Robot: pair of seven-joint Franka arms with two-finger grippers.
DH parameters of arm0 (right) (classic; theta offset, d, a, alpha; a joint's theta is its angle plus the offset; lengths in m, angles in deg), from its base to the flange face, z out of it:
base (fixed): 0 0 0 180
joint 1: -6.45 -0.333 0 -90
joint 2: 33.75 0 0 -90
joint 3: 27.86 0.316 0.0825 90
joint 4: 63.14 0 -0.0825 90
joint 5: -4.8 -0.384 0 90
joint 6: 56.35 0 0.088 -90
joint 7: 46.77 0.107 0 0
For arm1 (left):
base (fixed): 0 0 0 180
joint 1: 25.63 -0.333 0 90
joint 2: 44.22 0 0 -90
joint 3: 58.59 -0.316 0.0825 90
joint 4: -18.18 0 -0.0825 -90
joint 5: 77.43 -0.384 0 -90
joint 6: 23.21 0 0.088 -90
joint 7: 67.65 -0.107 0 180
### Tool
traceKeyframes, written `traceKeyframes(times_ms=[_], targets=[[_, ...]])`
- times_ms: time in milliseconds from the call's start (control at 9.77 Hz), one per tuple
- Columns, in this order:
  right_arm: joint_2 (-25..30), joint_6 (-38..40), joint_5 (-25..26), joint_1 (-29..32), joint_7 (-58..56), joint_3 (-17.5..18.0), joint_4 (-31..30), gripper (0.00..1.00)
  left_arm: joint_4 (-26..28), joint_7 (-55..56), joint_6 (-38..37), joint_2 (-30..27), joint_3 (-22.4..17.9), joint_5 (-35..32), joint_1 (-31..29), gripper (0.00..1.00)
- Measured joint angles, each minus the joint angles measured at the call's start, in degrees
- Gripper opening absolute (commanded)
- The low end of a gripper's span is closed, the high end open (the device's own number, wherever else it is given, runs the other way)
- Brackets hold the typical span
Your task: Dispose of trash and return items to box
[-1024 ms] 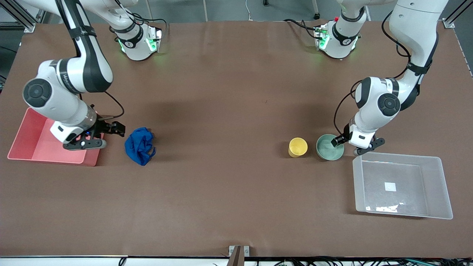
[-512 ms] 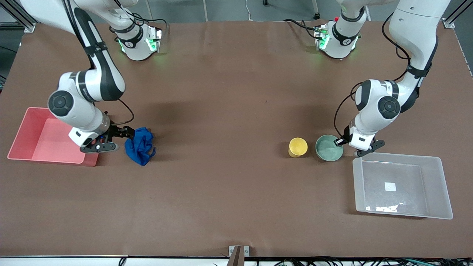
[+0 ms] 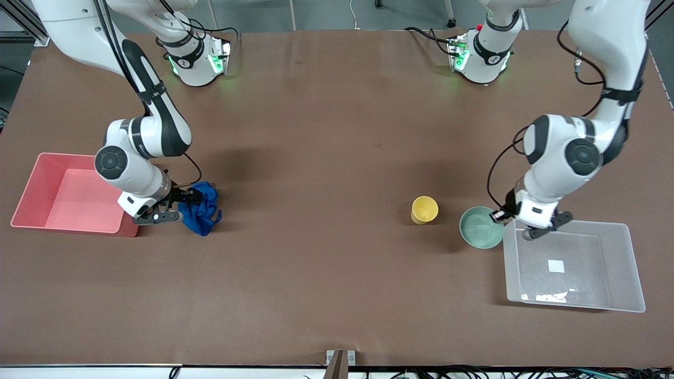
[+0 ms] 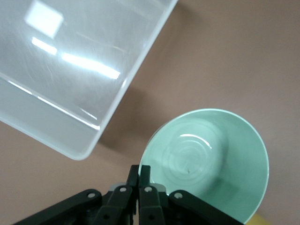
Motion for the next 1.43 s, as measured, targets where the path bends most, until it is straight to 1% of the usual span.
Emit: traceKeyframes(times_ms=[102, 205, 307, 409, 614, 819, 921, 1228, 1331, 1433], targets=[[-0.5, 0.0, 0.0, -0.3, 0.0, 0.0, -0.1, 0.41, -4.7, -1.3, -4.2, -0.2, -0.1, -0.4, -0.2, 0.0], [-0.7, 0.0, 0.0, -0.4, 0.0, 0.0, -0.2, 0.09, -8.8, -4.8, -7.4, 0.1, -0.4, -0.8, -0.8, 0.0], [-0.7, 0.0, 0.0, -0.6, 0.0, 0.0, -0.4, 0.03, -12.3, -10.2, -9.2, 1.1, -0.5, -1.1, -3.0, 0.0], [-0.7, 0.0, 0.0, -0.9, 0.0, 0.0, -0.5, 0.01, -15.2, -16.7, -9.6, 3.2, -0.6, -1.3, -5.6, 0.0], [-0.7, 0.1, 0.0, -1.1, 0.0, 0.0, -0.6, 0.01, -20.6, -28.8, -9.6, 9.8, -0.7, -2.1, -9.9, 0.0], [-0.2, 2.2, 0.0, -1.0, 0.0, -0.2, -0.4, 0.01, -24.8, -34.5, -9.6, 16.7, -0.7, -4.8, -11.4, 0.01], [1.4, 4.7, 0.0, -0.9, 0.0, -0.5, 0.2, 0.01, -26.2, -36.3, -9.6, 18.9, -0.7, -5.7, -11.8, 0.01], [11.2, 15.8, 0.0, 0.9, 0.0, -0.9, 3.7, 0.01, -27.1, -39.4, -9.7, 21.9, -0.7, -6.0, -13.6, 0.02], [14.7, 18.0, 0.0, 2.3, -0.1, -1.0, 4.0, 0.01, -27.1, -39.5, -9.7, 22.9, -0.7, -6.0, -14.1, 0.05], [17.5, 19.9, 0.0, 4.1, -1.4, -1.0, 3.9, 0.02, -27.1, -39.5, -9.5, 23.9, -0.7, -6.0, -14.3, 0.06]])
